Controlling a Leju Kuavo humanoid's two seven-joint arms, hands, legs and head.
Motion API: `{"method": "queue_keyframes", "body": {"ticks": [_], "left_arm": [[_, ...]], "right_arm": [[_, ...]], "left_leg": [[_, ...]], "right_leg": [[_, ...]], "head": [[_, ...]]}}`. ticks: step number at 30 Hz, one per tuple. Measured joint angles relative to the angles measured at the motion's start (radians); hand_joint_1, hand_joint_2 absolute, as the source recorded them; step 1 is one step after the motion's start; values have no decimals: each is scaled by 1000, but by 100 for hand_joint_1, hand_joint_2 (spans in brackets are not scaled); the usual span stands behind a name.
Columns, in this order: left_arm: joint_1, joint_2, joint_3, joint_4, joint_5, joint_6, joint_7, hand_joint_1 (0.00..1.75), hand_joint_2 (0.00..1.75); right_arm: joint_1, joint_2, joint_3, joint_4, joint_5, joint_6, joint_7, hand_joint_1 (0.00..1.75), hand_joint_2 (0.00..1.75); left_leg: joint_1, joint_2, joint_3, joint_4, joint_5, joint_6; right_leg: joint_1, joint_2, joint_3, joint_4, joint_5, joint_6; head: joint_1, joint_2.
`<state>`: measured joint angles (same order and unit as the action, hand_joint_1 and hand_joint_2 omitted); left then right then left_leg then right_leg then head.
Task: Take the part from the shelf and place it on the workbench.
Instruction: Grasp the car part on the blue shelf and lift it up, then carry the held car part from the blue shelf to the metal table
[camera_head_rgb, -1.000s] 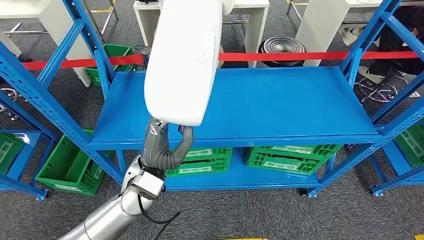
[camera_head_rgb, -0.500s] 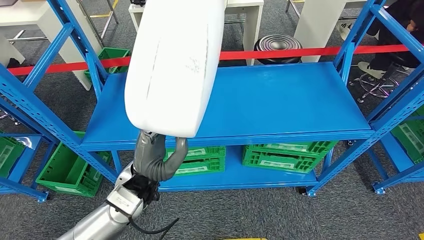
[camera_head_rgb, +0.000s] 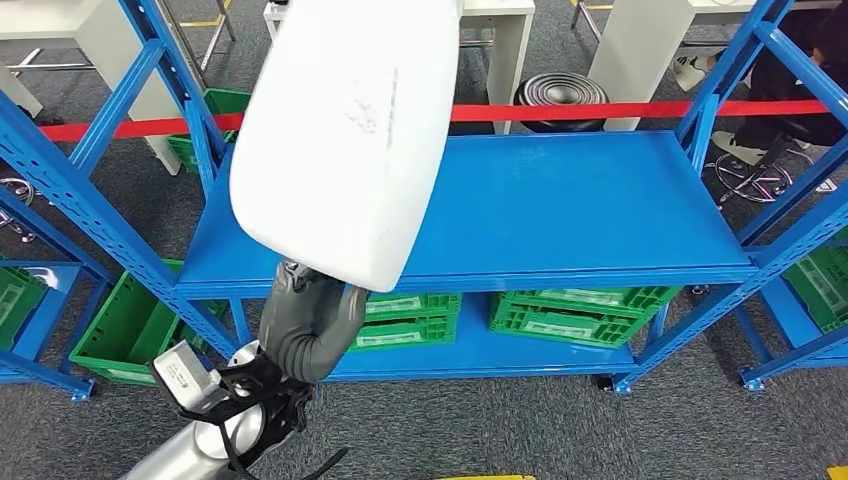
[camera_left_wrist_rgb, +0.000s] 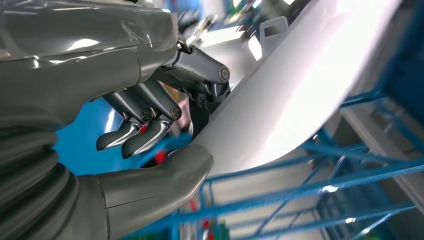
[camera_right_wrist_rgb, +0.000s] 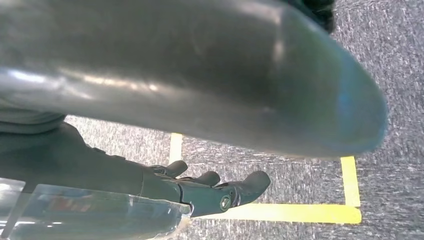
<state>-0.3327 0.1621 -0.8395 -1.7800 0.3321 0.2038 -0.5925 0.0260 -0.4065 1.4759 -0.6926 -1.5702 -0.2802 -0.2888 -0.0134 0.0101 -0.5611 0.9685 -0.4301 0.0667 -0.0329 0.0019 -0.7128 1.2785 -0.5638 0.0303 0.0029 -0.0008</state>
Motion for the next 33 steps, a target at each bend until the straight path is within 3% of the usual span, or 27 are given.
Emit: {"method": "queue_keyframes", "body": {"ticks": [1,3,5,8,10,13,14,15,16,18,20,21,23,25,26,28,30,31,33], "left_arm": [[14,3,3,0,15,-15,6,175,175],[42,9,13,0,32,-37,13,175,175],[65,17,27,-2,40,-57,18,175,175],[100,29,49,-5,47,-98,27,175,175],[125,38,65,-6,50,-126,32,175,175],[159,49,88,-6,51,-155,34,175,175],[169,52,94,-6,50,-161,34,175,175],[179,56,99,-6,50,-165,33,175,175],[188,59,104,-5,49,-168,33,175,175],[197,65,113,-5,46,-173,33,175,175],[202,69,122,-6,40,-177,32,175,175],[205,71,127,-7,35,-181,31,175,175],[213,73,134,-9,21,-189,31,175,175],[220,74,137,-12,5,-195,32,175,175],[222,73,138,-14,-3,-196,33,175,175],[229,72,140,-14,-16,-197,33,175,175],[236,72,142,-14,-31,-193,31,175,175],[239,72,144,-14,-42,-190,29,175,175],[245,72,146,-14,-67,-184,24,175,175]], "right_arm": [[1,2,-4,0,0,-1,0,0,0],[2,5,-10,0,0,-1,1,0,0],[2,12,-16,0,0,1,4,0,0],[0,27,-20,3,0,20,8,0,0],[-4,41,-22,14,1,41,12,0,0],[-12,67,-25,45,3,73,17,0,0],[-14,75,-25,57,4,81,17,0,0],[-16,82,-25,67,4,87,18,0,0],[-18,89,-25,77,4,92,18,0,0],[-23,104,-26,95,4,103,18,0,0],[-30,121,-26,115,5,116,20,0,0],[-34,130,-26,127,6,126,22,0,0],[-39,149,-27,156,6,148,26,0,0],[-43,168,-30,186,4,167,27,0,0],[-44,175,-32,201,4,173,27,0,0],[-46,186,-36,226,2,181,27,0,0],[-47,194,-40,247,1,187,27,0,0],[-48,197,-41,257,2,191,27,0,0],[-52,204,-43,277,5,200,27,0,0]], "left_leg": [[1,0,-1,3,-2,-2],[3,-1,-4,17,-9,-13],[0,-1,-13,38,-20,-27],[0,-1,-22,51,-24,-37],[6,-4,-32,81,-52,-48],[14,-7,-95,248,-156,-67],[16,-7,-116,302,-179,-69],[17,-7,-122,326,-185,-68],[17,-7,-108,311,-172,-65],[13,-10,-30,181,-116,-46],[6,-11,33,68,-81,-28],[2,-11,42,47,-77,-22],[-4,-11,39,39,-63,-12],[-2,-7,38,13,-36,-3],[0,-5,34,1,-21,1],[0,-4,14,-6,-1,4],[-1,-3,-11,-3,15,1],[-1,-3,-24,0,22,-1],[0,-2,-50,13,34,-9]], "right_leg": [[-2,0,14,-26,15,10],[-7,-2,81,-154,63,28],[-7,-1,124,-240,88,24],[-3,2,125,-244,93,6],[-7,2,125,-244,97,-2],[-6,2,119,-244,103,-11],[-4,2,117,-244,104,-13],[-2,2,114,-244,106,-14],[1,2,112,-244,108,-16],[5,2,110,-245,113,-18],[7,2,108,-247,121,-12],[5,2,107,-249,125,-6],[2,1,105,-256,137,6],[5,-1,95,-246,126,9],[7,-1,81,-216,99,3],[8,-2,40,-103,20,-11],[7,-2,22,-7,-22,-5],[6,-2,36,-3,-18,4],[1,-3,116,-97,18,27]], "head": [[0,0],[0,0],[-1,0],[-1,0],[-2,0],[-4,0],[-4,0],[-4,0],[-4,0],[-4,0],[-3,0],[-3,0],[-5,0],[-3,0],[-2,0],[0,0],[0,0],[0,0],[0,0]]}}
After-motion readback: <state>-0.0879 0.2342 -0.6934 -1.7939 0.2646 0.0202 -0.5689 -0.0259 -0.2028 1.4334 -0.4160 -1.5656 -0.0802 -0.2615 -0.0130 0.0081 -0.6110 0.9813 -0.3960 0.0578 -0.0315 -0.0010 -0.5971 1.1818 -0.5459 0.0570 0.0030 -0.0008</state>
